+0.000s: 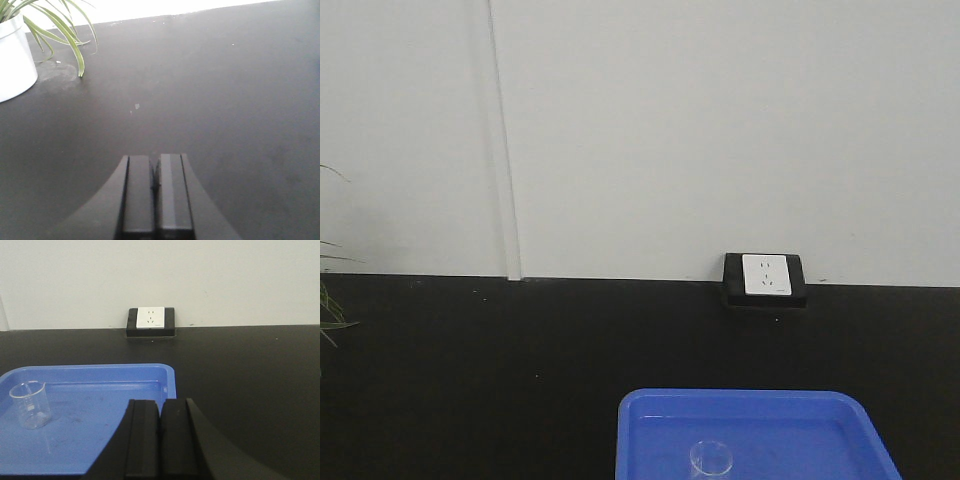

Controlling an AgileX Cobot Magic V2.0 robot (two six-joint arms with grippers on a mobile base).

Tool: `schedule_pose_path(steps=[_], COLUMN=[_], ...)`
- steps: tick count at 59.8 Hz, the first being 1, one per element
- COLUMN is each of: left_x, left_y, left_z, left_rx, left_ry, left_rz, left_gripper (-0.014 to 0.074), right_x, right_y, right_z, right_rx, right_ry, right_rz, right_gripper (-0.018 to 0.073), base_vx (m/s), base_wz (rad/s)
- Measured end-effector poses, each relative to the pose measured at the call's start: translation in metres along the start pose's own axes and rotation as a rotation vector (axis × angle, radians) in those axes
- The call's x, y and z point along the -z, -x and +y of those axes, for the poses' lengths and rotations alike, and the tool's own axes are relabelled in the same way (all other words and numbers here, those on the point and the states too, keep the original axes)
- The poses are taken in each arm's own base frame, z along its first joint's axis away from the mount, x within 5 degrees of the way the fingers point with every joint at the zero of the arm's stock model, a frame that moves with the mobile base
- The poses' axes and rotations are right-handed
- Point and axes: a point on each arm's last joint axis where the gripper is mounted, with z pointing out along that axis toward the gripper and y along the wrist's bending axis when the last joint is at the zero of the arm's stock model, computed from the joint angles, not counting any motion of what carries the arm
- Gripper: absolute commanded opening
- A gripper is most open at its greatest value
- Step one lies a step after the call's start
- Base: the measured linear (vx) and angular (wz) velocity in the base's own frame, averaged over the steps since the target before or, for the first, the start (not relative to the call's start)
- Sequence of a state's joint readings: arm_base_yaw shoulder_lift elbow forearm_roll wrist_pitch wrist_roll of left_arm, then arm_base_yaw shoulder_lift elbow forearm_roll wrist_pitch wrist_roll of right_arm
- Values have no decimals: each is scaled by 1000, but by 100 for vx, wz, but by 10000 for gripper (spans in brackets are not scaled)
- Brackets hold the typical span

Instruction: Move beaker to silver tray on left bench

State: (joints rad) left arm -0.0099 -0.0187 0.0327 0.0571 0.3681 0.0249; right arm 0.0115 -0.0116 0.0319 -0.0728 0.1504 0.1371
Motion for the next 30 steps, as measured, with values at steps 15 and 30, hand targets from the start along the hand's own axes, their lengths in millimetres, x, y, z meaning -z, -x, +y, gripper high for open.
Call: schedule_pose_path(steps=[15, 30], left_x=[0, 0], left_y=[0, 0], left_z=[0, 0], left_rx=[0, 0], left_ry=[0, 0], left_rz=[0, 0], left_gripper=[1, 1], right_x=[0, 0], right_y=[0, 0], right_z=[0, 0], right_rx=[0, 0], right_ry=[0, 0], right_rz=[0, 0], right_gripper=[-11, -11], base_vx=[0, 0], base_wz=[0, 0])
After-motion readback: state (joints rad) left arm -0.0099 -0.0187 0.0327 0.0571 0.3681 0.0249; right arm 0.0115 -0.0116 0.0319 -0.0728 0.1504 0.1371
